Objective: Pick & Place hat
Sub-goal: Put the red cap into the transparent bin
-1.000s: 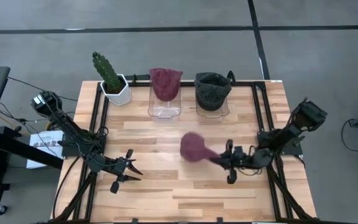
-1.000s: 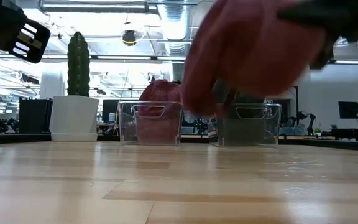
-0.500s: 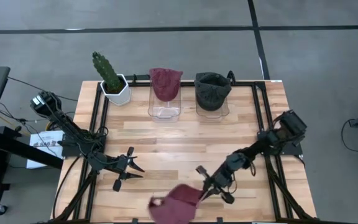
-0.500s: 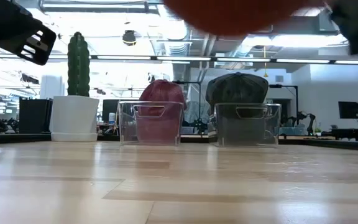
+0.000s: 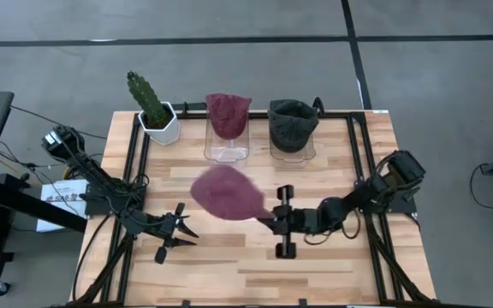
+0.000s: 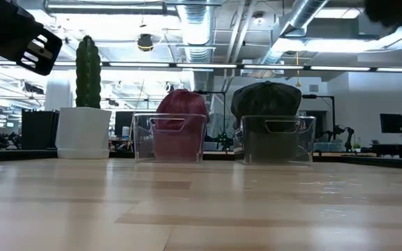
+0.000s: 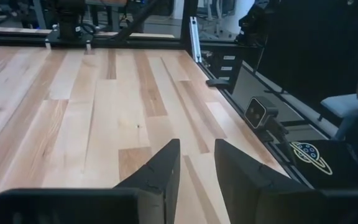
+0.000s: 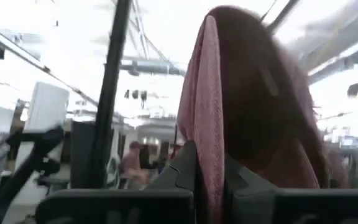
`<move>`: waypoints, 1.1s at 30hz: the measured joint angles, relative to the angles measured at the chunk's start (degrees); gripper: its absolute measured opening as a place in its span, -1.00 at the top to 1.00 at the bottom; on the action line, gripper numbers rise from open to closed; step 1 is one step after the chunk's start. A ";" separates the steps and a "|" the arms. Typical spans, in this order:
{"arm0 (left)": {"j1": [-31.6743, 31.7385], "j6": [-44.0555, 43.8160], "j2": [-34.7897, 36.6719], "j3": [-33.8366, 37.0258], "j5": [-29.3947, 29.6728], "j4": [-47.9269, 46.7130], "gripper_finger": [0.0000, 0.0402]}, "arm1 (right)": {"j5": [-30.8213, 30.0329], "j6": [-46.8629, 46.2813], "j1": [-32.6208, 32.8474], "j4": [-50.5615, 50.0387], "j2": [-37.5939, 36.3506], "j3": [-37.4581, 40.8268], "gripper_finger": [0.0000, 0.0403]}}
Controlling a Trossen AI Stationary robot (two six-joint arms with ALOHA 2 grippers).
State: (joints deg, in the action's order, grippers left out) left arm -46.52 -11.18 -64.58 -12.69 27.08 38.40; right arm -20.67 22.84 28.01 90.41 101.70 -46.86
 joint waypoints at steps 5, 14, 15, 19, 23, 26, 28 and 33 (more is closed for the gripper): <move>-0.02 -0.04 0.02 0.00 0.03 0.03 0.52 | -6.19 3.99 0.04 -0.41 -8.38 1.72 0.98; -0.02 -0.08 0.02 0.00 0.03 0.03 0.52 | 24.29 -29.19 -10.92 -18.59 -25.36 10.36 0.99; -0.02 -0.24 0.02 0.00 0.06 0.03 0.52 | 27.98 -31.56 -12.66 -19.79 -25.33 10.50 0.99; -0.02 -0.28 0.02 0.00 0.06 0.20 0.52 | 43.43 -33.40 -19.16 -20.21 -25.52 8.88 0.98; -0.02 -1.67 0.02 0.00 0.07 0.23 0.52 | 56.44 -33.41 -24.77 -19.75 -29.87 5.23 0.98; -0.02 -1.77 0.02 0.00 0.07 0.23 0.52 | 61.35 -31.64 -26.49 -20.82 -35.53 3.67 0.98; -0.04 -1.91 0.02 0.00 0.06 0.23 0.52 | 62.82 -27.08 -26.21 -25.20 -40.01 3.71 0.98; -0.35 -4.47 0.02 0.00 -0.08 0.21 0.52 | 53.51 -8.96 -18.25 -48.90 -45.91 6.15 0.98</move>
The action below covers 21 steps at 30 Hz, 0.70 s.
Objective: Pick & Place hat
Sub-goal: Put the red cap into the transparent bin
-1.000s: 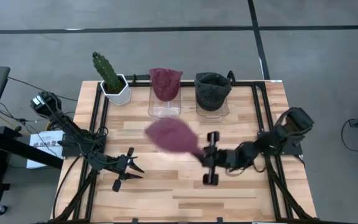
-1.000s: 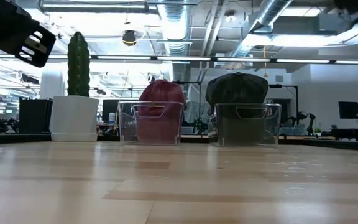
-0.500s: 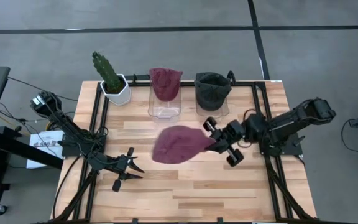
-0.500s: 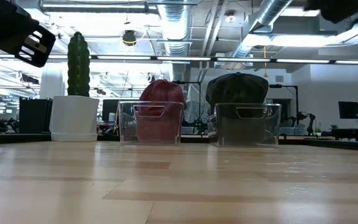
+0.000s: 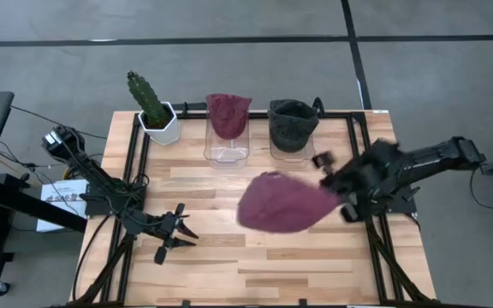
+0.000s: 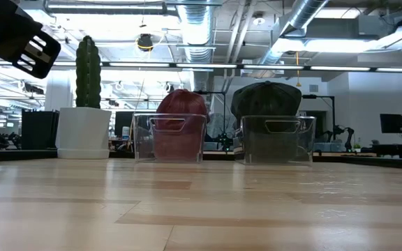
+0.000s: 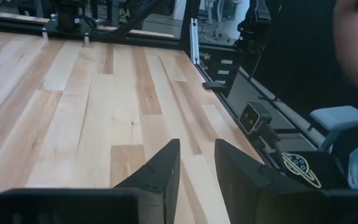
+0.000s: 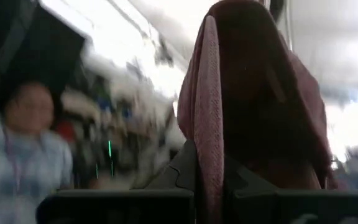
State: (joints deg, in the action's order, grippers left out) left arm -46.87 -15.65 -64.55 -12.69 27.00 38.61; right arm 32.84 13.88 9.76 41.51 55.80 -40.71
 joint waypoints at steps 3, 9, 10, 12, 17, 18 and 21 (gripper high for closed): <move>-0.04 -0.06 0.00 0.00 0.01 0.73 0.52 | -10.19 7.05 6.77 -2.83 2.07 3.52 0.98; 0.31 6.99 0.00 -0.01 4.40 9.98 0.52 | -18.13 8.86 15.33 14.31 12.40 8.62 0.98; 0.57 9.10 0.00 -0.12 4.59 11.73 0.52 | -20.47 8.35 16.34 17.35 14.54 8.89 0.98; 1.22 12.92 0.00 -0.74 4.89 13.34 0.52 | -25.65 6.73 18.24 23.55 19.09 9.11 0.98; 3.99 20.35 0.00 -3.93 7.64 13.88 0.52 | -33.00 5.60 20.48 35.91 30.65 9.16 0.98; 4.44 21.61 0.00 -4.35 8.36 13.85 0.52 | -32.93 5.63 20.63 38.38 32.33 9.13 0.98; 5.62 26.06 0.00 -5.79 9.74 13.85 0.52 | -32.81 5.85 20.35 43.03 36.34 9.11 0.98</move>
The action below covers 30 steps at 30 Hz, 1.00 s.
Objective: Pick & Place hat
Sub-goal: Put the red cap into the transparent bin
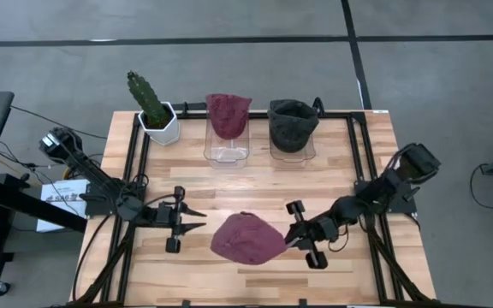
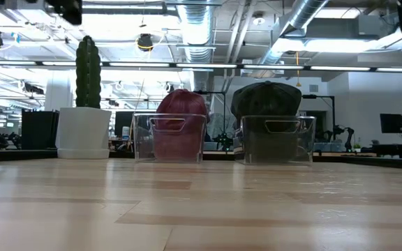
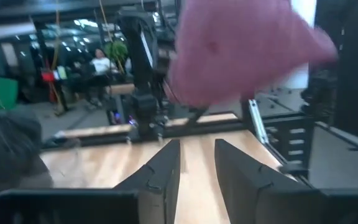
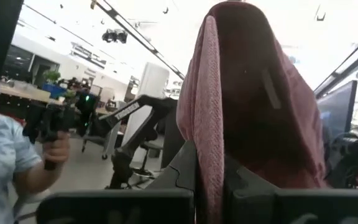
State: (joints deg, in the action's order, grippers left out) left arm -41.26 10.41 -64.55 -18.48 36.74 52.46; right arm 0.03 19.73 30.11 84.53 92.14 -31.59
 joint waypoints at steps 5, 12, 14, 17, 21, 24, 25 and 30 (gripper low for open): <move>2.56 5.86 0.00 -3.95 -0.05 0.05 0.52 | 1.39 -3.65 -2.02 0.97 0.89 -0.04 0.98; 7.18 12.29 0.00 -9.35 -1.54 0.03 0.52 | 3.70 -5.80 -2.08 -0.02 0.96 -0.02 0.98; 8.26 13.24 -0.02 -10.53 -2.94 -0.10 0.52 | 3.70 -5.72 -1.82 0.11 0.96 -0.03 0.98; 10.16 13.34 -1.34 -12.19 -5.08 -0.25 0.52 | 3.70 -5.71 -1.51 0.37 0.96 -0.02 0.97; 13.01 13.69 -6.45 -14.81 -3.04 -0.80 0.52 | 5.32 -5.76 -1.71 0.31 0.96 -0.04 0.97; 14.80 17.65 -10.68 -18.06 0.75 -0.58 0.52 | 5.93 -5.77 -1.71 -0.10 0.96 -0.04 0.97; 15.16 18.73 -11.84 -19.02 1.36 -0.54 0.52 | 6.00 -5.77 -1.71 -0.09 0.96 -0.04 0.97; 15.68 19.77 -16.77 -23.59 -0.66 -0.47 0.52 | 6.00 -5.77 -1.91 -1.01 0.96 -0.07 0.97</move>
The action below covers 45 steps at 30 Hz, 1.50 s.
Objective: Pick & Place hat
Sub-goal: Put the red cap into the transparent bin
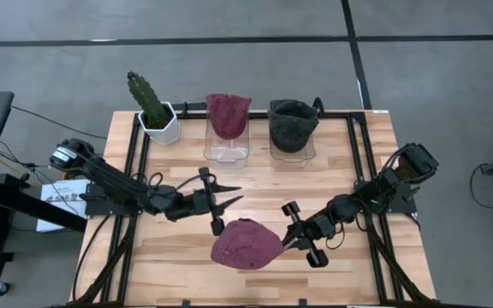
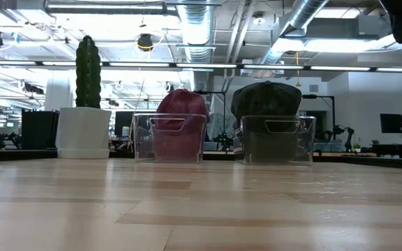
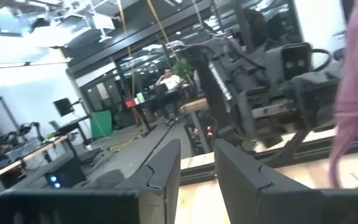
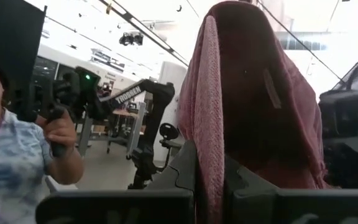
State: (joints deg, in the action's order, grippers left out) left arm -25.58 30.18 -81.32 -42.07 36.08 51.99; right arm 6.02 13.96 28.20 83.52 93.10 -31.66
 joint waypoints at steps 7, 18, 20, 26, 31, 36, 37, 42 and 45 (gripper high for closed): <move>0.09 1.70 -2.12 -4.53 -1.77 -0.01 0.52 | 0.04 -2.17 -1.92 -2.01 -0.08 -0.10 0.97; 3.59 -0.65 -4.02 -15.10 -14.30 0.34 0.52 | -0.05 -3.26 -3.53 -3.17 -0.09 -0.62 0.98; 4.74 -0.40 -5.00 -16.77 -14.58 0.28 0.52 | -0.07 -3.26 -3.53 -4.56 -0.09 -1.26 0.97; 9.53 -0.68 -8.08 -19.53 -19.91 0.39 0.52 | -0.40 -2.19 -2.92 -6.80 -0.09 -2.36 0.97; 12.57 0.76 -7.69 -19.53 -19.53 -5.71 0.52 | -1.60 -0.36 -1.34 -7.20 -0.09 -2.36 0.97; 13.87 3.69 -3.39 -19.53 -13.50 -12.73 0.52 | -4.55 -0.02 -1.18 -7.01 -0.11 -2.36 0.97; 13.88 3.88 -2.23 -19.50 -12.76 -14.10 0.52 | -4.74 -0.03 -1.25 -7.07 -0.14 -2.36 0.97; 14.19 5.81 5.03 -19.49 -9.22 -17.52 0.52 | -0.46 -0.58 -0.98 -9.37 -0.02 -2.38 0.97; 13.78 7.28 9.36 -18.34 -4.28 -19.16 0.52 | 0.11 -0.17 -0.49 -8.36 -0.09 -2.38 0.98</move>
State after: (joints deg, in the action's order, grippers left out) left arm -11.81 37.46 -71.96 -60.41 31.81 32.83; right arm 6.13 13.79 27.71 75.16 93.01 -34.04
